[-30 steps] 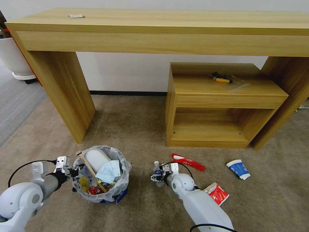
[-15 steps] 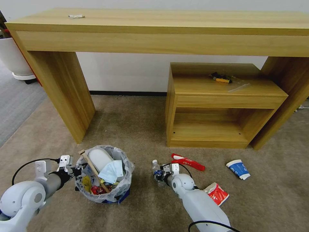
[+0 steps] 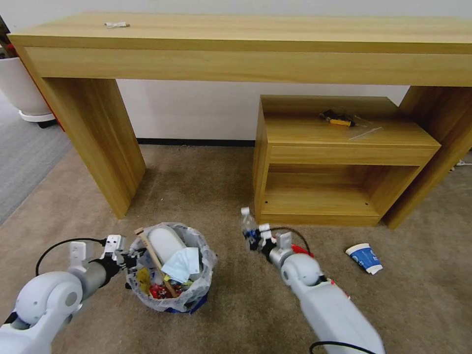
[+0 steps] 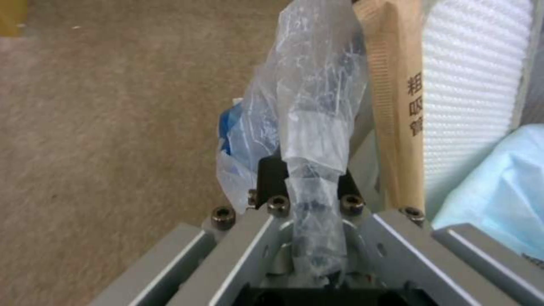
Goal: Pick up the trash bin and place the garbage on the floor into it.
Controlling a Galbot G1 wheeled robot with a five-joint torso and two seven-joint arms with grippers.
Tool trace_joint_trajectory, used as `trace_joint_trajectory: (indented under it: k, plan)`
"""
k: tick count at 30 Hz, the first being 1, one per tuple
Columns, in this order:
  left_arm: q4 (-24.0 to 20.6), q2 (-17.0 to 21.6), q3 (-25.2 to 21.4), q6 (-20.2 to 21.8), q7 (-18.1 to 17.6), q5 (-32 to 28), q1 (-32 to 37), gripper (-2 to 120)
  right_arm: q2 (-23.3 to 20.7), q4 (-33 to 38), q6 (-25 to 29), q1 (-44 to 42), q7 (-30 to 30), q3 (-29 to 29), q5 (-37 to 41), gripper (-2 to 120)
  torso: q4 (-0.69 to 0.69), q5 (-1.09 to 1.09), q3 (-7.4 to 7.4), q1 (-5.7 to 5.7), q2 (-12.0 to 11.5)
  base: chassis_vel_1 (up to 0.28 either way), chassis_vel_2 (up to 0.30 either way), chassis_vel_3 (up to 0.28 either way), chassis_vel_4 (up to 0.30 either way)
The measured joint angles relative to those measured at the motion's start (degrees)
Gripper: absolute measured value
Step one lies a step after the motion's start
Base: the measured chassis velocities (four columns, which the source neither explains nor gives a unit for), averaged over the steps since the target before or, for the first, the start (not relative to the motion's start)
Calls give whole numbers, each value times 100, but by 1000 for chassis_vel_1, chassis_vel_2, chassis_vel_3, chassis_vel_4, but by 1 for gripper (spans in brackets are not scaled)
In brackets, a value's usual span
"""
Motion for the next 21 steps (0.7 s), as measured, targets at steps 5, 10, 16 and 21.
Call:
trace_joint_trajectory:
  k: [5,10,16,21]
  plan:
    - [127,81,680,2,-108,-128,-620,0,-580,859,-3,298,-559,-105,194,10,2,0,0,0,0,0,0,0,0]
    - [264,133,1443,-1,-369,-400,-1336,0,-789,1251,-197,678,-813,-423,206,10,0,0,0,0,0,0,0,0,0]
    - [402,180,2263,0,-625,-680,-1965,0,-979,1482,-437,1084,-843,-1069,206,9,2,0,1,0,0,0,0,0,0]
    - [431,238,2704,0,-1052,-1070,-2260,0,-1177,1489,-482,1138,-880,-1644,-61,9,1,-1,1,0,0,0,0,0,0]
